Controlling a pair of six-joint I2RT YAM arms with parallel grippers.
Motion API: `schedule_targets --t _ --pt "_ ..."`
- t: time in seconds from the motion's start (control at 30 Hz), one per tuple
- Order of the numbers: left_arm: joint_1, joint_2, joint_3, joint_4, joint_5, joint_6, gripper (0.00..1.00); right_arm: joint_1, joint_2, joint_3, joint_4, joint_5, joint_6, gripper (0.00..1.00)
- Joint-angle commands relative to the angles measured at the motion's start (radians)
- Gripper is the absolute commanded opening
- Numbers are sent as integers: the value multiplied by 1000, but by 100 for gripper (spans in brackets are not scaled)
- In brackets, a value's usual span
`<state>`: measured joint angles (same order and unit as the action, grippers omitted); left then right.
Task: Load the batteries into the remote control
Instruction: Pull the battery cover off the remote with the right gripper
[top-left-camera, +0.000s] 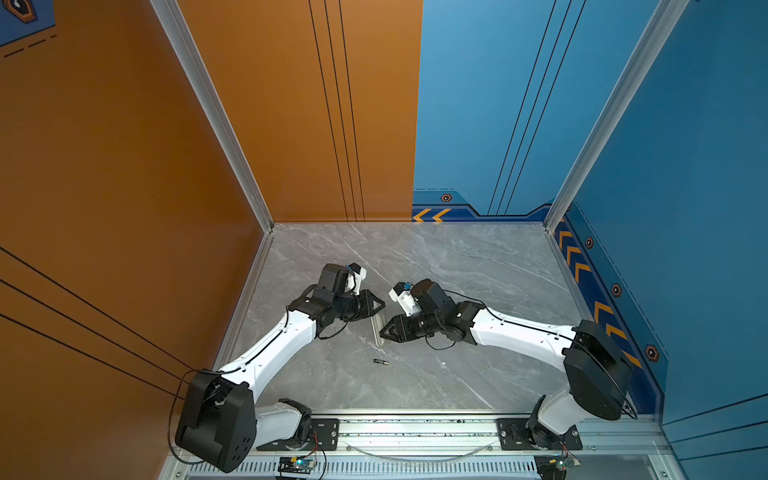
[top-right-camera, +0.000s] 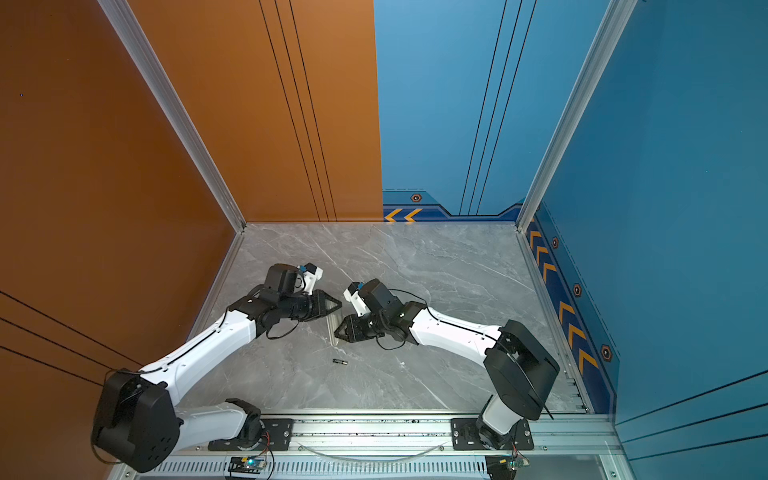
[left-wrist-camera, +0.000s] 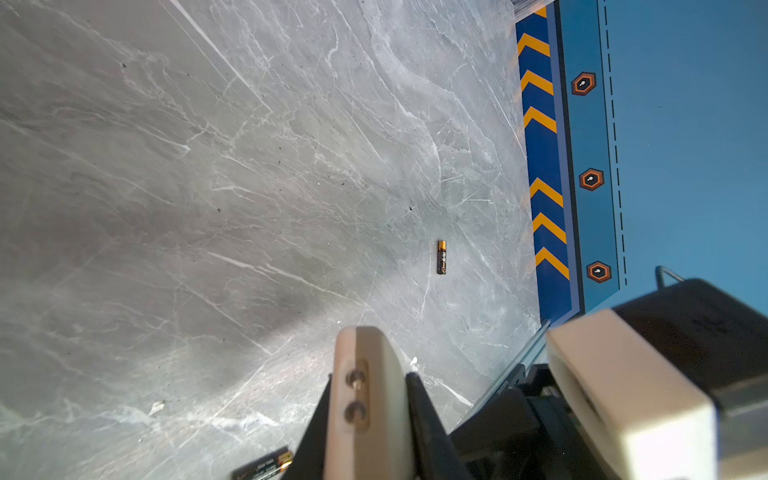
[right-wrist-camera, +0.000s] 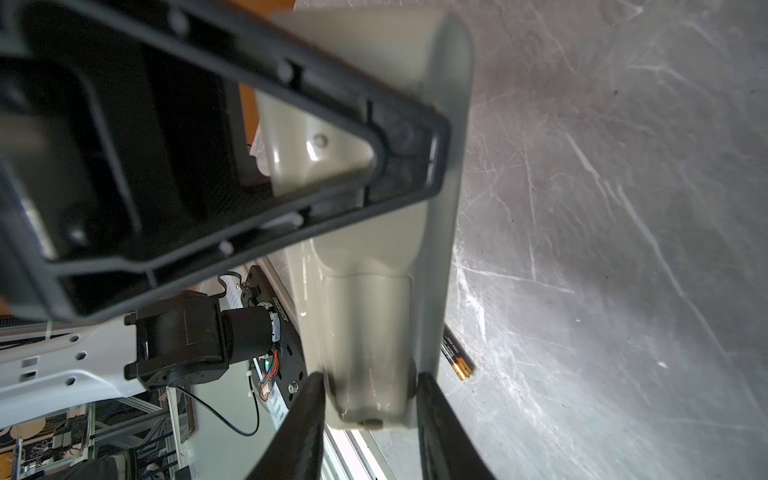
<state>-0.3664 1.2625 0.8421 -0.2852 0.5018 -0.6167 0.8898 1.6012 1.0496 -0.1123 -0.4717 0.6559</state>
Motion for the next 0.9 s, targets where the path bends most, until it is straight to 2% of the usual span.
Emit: schedule_targets --t 0.0,0.87 --pt "9 -20 19 10 25 13 0 -5 22 -9 22 -19 11 32" --pt "19 -13 22 7 29 21 0 -5 26 6 18 -29 13 23"
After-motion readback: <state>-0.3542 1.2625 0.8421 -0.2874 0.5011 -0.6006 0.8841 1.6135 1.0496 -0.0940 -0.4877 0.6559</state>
